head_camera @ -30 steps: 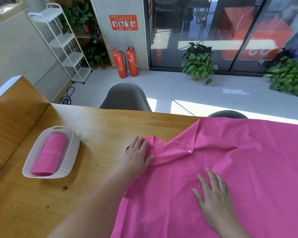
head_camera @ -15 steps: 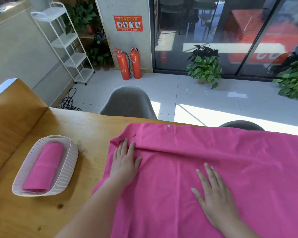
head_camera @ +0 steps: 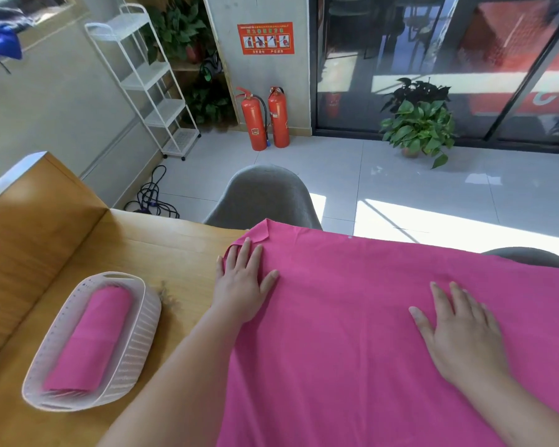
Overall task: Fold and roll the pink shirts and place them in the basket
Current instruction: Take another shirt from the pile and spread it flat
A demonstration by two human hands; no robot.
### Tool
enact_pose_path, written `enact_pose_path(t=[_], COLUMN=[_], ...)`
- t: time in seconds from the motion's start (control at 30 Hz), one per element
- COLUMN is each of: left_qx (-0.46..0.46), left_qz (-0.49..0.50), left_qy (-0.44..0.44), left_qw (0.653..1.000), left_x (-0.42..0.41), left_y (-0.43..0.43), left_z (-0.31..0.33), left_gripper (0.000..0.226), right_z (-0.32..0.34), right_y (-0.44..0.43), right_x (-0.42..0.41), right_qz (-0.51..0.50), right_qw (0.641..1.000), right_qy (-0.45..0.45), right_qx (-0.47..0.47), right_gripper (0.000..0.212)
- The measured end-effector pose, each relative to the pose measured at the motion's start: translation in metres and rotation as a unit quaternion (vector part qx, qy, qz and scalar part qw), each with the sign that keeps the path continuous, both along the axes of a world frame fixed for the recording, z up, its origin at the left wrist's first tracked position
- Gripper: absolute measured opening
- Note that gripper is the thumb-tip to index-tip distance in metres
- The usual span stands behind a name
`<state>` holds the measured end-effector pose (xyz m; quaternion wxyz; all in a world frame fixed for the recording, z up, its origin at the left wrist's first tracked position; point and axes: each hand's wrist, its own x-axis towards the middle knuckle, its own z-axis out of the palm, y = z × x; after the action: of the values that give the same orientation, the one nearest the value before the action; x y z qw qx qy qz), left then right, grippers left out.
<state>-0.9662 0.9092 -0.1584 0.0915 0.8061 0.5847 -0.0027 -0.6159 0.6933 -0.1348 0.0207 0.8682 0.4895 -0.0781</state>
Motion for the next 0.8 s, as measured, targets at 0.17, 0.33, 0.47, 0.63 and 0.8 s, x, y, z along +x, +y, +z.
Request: enact_pose_path(t=[0.17,0.33,0.47,0.63,0.8], left_qx=[0.016,0.012,-0.007,0.073,0.022], left_qz=[0.028,0.059,0.15,0.142,0.078], left_qy=[-0.001,0.016,0.033,-0.065,-0.04], left_qw=[0.999,0.998,0.988,0.985,0.996], left_x=[0.003,0.0,0.006,0.016,-0.037], left_y=[0.033,0.071,0.096,0.034,-0.132], left_z=[-0.008,-0.01,-0.007,0.009,-0.001], left_gripper=[0.087,0.088,0.094,0.076,0.08], right_z=[-0.015,-0.019,-0.019,-0.016,-0.013], right_y=[0.011,0.007,0.009,0.008,0.008], right_x=[-0.012,-0.017,-0.019,-0.019,-0.02], right_qz=[-0.011,-0.014,-0.02,-0.032,-0.032], right_qw=[1.0,0.998,0.998,0.997,0.997], right_qy=[0.001,-0.019,-0.026,-0.01,-0.002], right_qx=[0.01,0.054,0.06,0.062,0.069], right_gripper=[0.088,0.084,0.084,0.086,0.08])
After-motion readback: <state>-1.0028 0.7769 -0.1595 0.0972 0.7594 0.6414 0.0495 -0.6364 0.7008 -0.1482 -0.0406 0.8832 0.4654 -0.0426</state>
